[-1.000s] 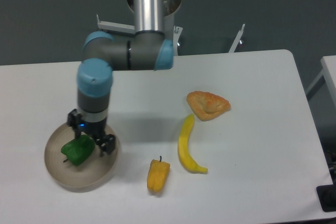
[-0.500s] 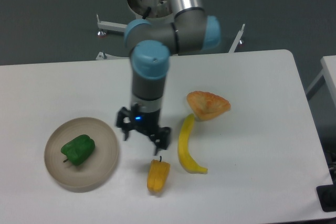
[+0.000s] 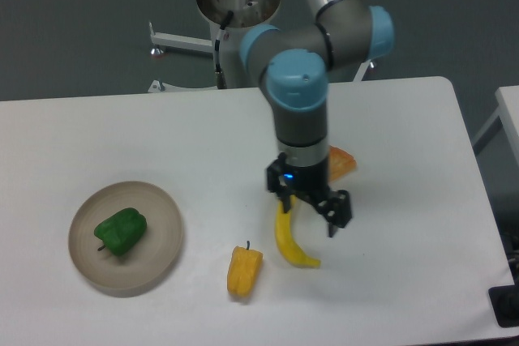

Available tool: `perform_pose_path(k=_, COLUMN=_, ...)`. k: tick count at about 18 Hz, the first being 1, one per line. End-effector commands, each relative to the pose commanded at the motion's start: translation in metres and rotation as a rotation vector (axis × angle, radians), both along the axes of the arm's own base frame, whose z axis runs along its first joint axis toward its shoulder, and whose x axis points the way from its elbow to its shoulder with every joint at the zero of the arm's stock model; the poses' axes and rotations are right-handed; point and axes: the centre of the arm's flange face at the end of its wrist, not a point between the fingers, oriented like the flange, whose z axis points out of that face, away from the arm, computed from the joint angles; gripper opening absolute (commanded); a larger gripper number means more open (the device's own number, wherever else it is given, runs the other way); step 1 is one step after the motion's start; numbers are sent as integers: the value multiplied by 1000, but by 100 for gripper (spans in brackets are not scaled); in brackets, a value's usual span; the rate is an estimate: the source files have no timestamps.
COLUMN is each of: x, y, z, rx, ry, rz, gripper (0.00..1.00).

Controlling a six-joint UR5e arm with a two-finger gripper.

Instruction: Place the green pepper on the plate

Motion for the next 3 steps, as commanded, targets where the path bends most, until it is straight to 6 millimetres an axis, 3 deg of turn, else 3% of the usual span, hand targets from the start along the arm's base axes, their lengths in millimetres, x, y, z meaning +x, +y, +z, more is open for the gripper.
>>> perform_pose_path(k=3, x=-14, y=-5, z=0, rx=-3, ry=4, rz=-21, gripper=100)
